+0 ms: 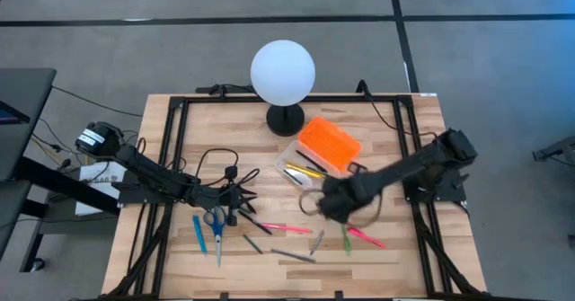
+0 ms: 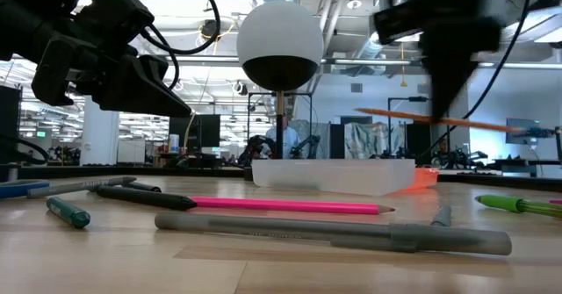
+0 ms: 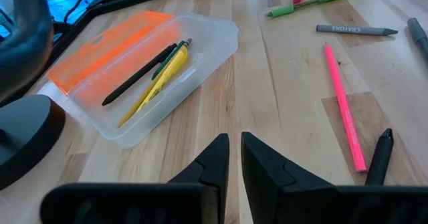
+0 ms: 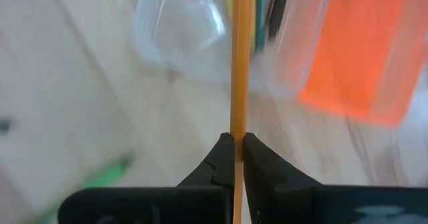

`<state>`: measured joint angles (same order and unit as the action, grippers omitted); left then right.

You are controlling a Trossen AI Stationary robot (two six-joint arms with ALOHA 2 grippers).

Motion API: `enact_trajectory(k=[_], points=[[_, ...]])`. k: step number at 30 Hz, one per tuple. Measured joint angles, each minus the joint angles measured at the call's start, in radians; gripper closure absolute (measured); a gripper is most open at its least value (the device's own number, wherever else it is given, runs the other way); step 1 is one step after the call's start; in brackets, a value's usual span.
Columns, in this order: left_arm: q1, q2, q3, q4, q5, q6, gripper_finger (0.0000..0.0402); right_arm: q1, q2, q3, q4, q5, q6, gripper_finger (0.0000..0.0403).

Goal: Pick & place school supplies into a supply box
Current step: Put the orange pencil into the orange supply box

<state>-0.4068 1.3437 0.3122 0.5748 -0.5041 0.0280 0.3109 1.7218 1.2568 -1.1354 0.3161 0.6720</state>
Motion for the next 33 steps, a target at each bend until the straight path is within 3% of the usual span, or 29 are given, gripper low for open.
enact_trajectory(k=[7, 15, 33], points=[[0.000, 0.000, 0.000, 0.000, 0.000, 0.001, 0.0368, -0.193, 0.000, 0.000, 0.198, 0.000, -0.236, 0.0402], [0.000, 0.000, 0.000, -0.013, 0.000, 0.011, 0.0368, -0.322, 0.000, 0.000, 0.283, -0.075, -0.337, 0.0402], [0.002, 0.000, 0.000, -0.019, -0.007, 0.011, 0.0368, -0.388, 0.034, 0.001, 0.452, -0.177, -0.456, 0.0403]])
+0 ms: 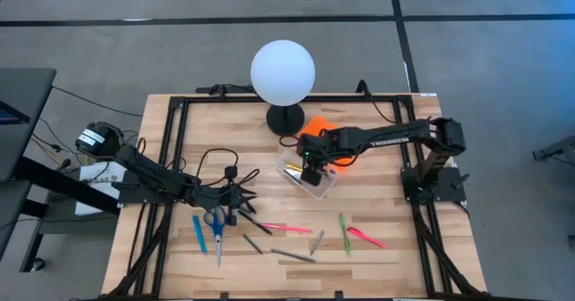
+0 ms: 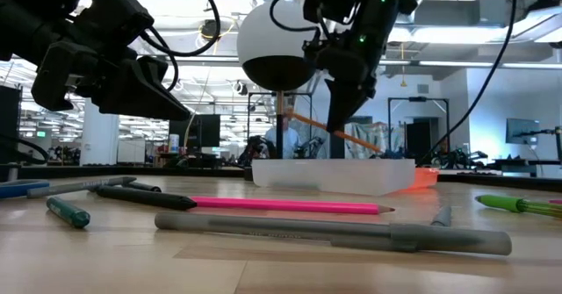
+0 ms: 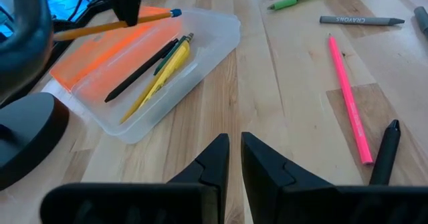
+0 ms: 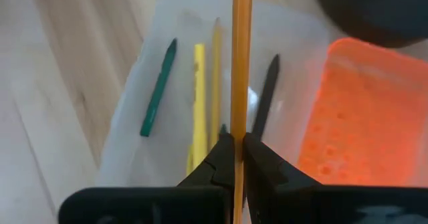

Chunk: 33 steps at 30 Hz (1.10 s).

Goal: Pick & place school supplies into a supply box
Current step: Put the orange pencil into the orange supply box, then put the blue scissors into the orange supply box

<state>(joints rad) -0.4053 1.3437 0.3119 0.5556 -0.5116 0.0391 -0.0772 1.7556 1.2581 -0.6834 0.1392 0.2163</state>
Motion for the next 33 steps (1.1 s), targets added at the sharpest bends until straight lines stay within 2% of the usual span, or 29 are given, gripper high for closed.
enact_trajectory(k=[3, 14, 23, 25, 29, 33], points=[[0.000, 0.000, 0.000, 0.000, 0.000, 0.000, 0.0368, -0.001, 0.001, 0.000, -0.001, -0.039, -0.005, 0.0395], [0.000, 0.000, 0.000, -0.008, 0.000, -0.007, 0.0368, -0.004, 0.034, -0.002, 0.010, -0.060, -0.008, 0.0323], [0.000, 0.000, 0.000, -0.072, 0.010, -0.045, 0.0368, 0.027, -0.032, -0.001, 0.000, 0.035, -0.051, 0.0310], [0.000, 0.000, 0.000, -0.107, 0.010, -0.079, 0.0368, 0.067, -0.063, -0.001, -0.005, 0.086, -0.085, 0.0310], [0.000, 0.000, 0.000, -0.144, 0.011, -0.138, 0.0368, 0.174, -0.146, -0.012, -0.022, 0.265, -0.113, 0.0310], [0.000, 0.000, 0.000, -0.148, 0.045, -0.179, 0.0368, 0.284, -0.246, -0.081, -0.025, 0.378, -0.092, 0.0310]])
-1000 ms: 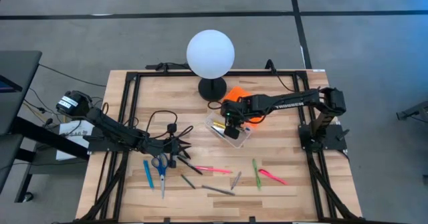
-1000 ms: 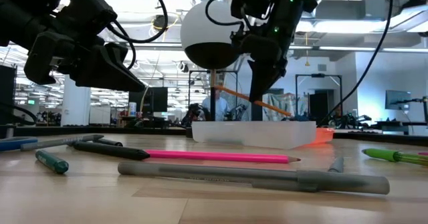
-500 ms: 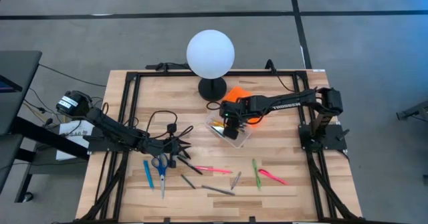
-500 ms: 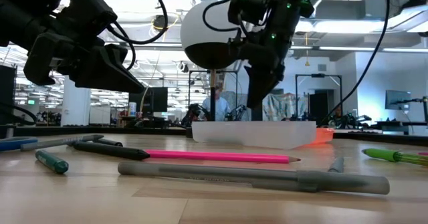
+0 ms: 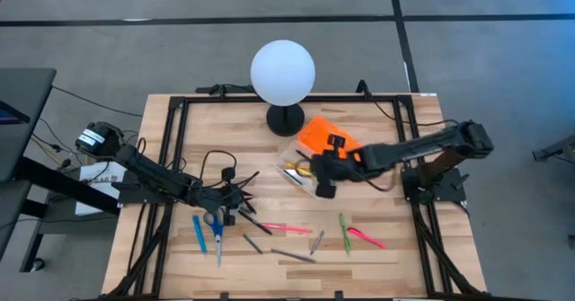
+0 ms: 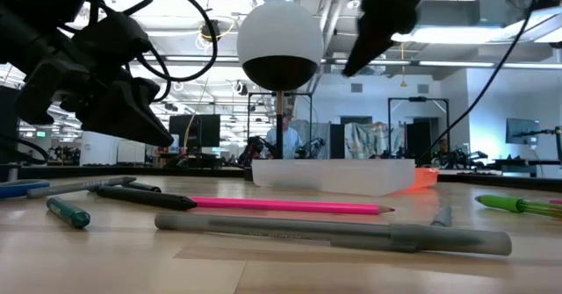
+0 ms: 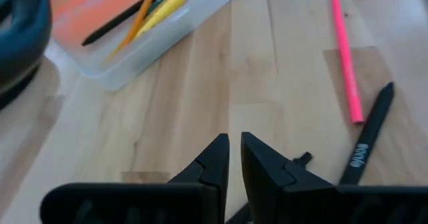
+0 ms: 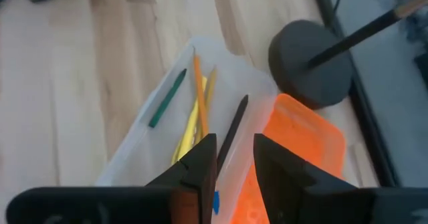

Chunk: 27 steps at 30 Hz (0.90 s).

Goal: Pick & place school supplies into a supply box
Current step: Put the blue scissors into the orange supply box

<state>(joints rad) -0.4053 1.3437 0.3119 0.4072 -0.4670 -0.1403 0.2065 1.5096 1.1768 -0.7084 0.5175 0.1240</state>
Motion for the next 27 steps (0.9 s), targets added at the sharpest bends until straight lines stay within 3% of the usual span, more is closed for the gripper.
enact_trajectory(k=[9, 15, 20, 27], points=[[-0.055, 0.000, 0.035, -0.067, 0.016, -0.096, 0.0368, 0.241, -0.241, -0.332, 0.095, 0.242, 0.208, 0.0310], [-0.069, 0.000, 0.130, -0.214, 0.018, -0.163, 0.0368, 0.354, -0.319, -0.550, 0.395, 0.367, 0.175, 0.0310], [-0.090, 0.000, 0.251, -0.493, 0.118, -0.319, 0.0368, 0.398, -0.320, -0.647, 0.590, 0.377, 0.068, 0.0310], [-0.169, -0.001, 0.430, -0.978, 0.197, -0.704, 0.0368, 0.445, -0.312, -0.712, 0.655, 0.376, 0.118, 0.0310]])
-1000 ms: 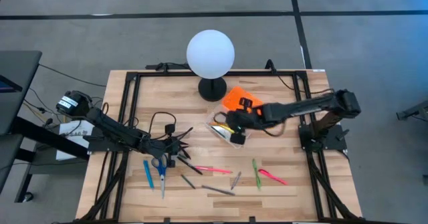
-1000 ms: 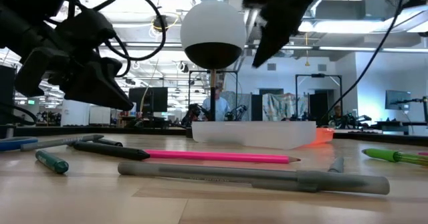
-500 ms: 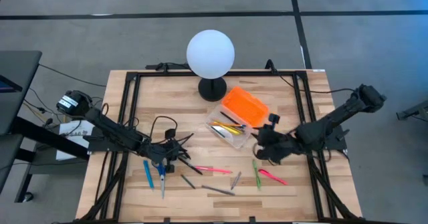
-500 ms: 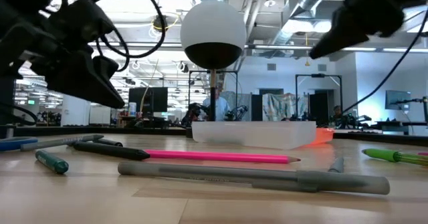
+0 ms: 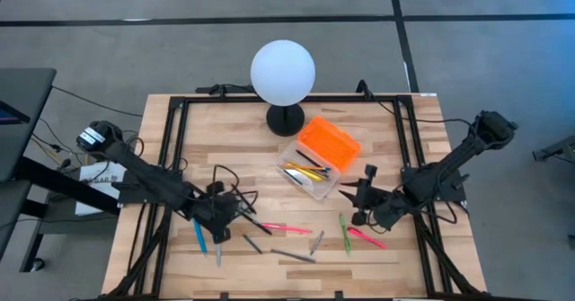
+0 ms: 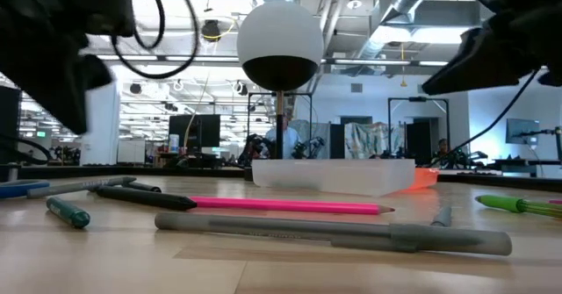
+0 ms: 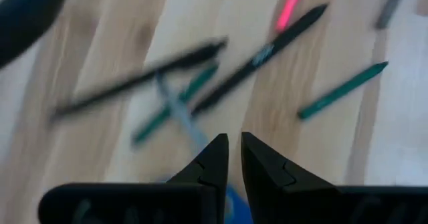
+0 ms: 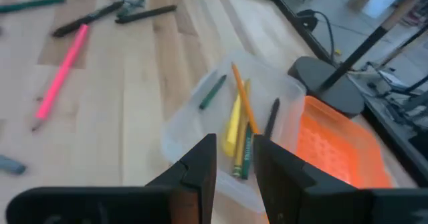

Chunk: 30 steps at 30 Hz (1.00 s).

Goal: Pick & place school supplies into a supply box
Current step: Put the blue scissors into the orange supply box

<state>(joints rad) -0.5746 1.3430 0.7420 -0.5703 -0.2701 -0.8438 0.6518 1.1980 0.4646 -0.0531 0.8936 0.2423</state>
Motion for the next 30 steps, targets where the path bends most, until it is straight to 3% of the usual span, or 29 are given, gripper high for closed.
enact_trajectory(k=[6, 11, 15, 20, 30], points=[[-0.074, -0.001, 0.026, -0.185, -0.009, -0.457, 0.0368, 0.059, 0.000, -0.080, 0.115, 0.000, 0.054, 0.0310], [-0.109, 0.006, -0.017, -0.181, -0.024, -0.666, 0.0368, 0.114, 0.000, -0.138, 0.201, 0.003, 0.065, 0.0310], [-0.122, 0.036, -0.021, -0.175, -0.013, -0.750, 0.0368, 0.148, 0.000, -0.147, 0.220, 0.017, 0.067, 0.0310], [-0.122, 0.086, -0.021, -0.173, 0.084, -0.826, 0.0368, 0.177, 0.000, -0.147, 0.220, 0.025, 0.082, 0.0310], [-0.122, 0.132, -0.024, -0.171, 0.074, -0.836, 0.0368, 0.188, 0.000, -0.147, 0.220, 0.025, 0.092, 0.0310]])
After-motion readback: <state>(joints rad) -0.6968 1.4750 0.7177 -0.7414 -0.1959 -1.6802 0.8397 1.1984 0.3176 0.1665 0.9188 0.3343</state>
